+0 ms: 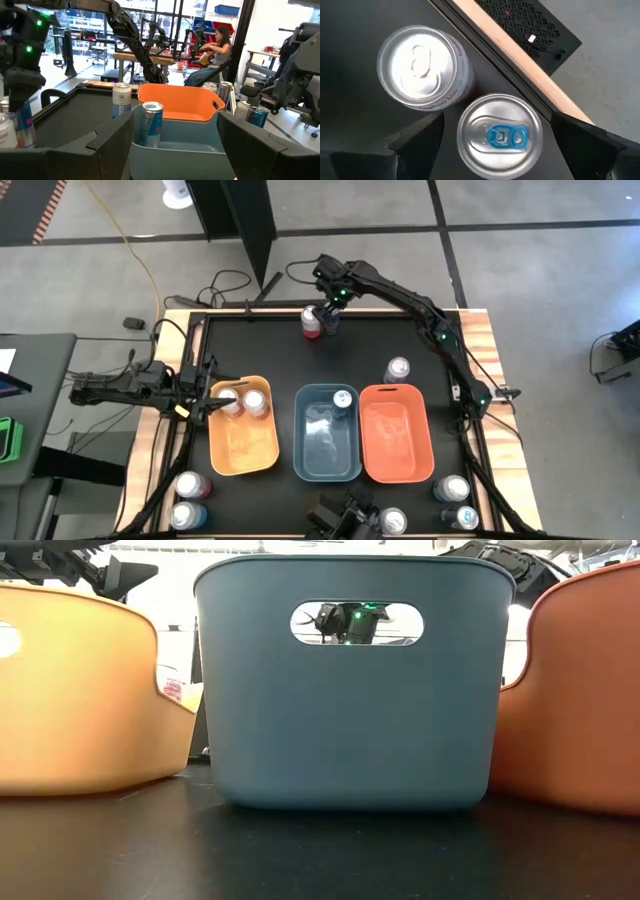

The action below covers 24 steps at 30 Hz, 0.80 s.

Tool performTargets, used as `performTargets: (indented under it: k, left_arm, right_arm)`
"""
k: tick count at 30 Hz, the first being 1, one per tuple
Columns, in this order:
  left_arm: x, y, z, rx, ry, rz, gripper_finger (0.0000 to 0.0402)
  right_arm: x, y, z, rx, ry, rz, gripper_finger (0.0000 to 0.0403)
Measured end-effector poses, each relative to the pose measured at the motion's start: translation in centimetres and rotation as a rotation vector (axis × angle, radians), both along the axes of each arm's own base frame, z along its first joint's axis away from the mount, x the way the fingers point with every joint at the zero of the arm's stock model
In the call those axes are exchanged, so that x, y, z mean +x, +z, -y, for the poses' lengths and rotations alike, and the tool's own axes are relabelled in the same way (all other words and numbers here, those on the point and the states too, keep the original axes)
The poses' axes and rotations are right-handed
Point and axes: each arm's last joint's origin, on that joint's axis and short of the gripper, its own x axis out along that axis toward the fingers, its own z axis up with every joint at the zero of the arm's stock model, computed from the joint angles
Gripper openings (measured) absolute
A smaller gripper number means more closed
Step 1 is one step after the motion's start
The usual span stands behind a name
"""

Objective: Sort soda cans
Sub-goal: Put the top blue soda can into the blue bin

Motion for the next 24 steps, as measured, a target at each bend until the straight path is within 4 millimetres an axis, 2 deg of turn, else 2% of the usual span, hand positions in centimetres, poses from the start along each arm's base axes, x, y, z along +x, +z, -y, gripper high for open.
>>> performTargets:
  k: [13,24]
  left_arm:
    - [0.00,0.00,0.00,-0.003,-0.001,0.000,0.0279]
    - [0.00,0.00,0.00,-0.003,-0.001,0.000,0.0279]
  right_arm:
    - [0.13,-0.06,-0.23,-0.016,-0.004,-0.016,0.0381]
    - [0.12,-0.08,-0.27,-0.017,0.000,-0.022,0.0312]
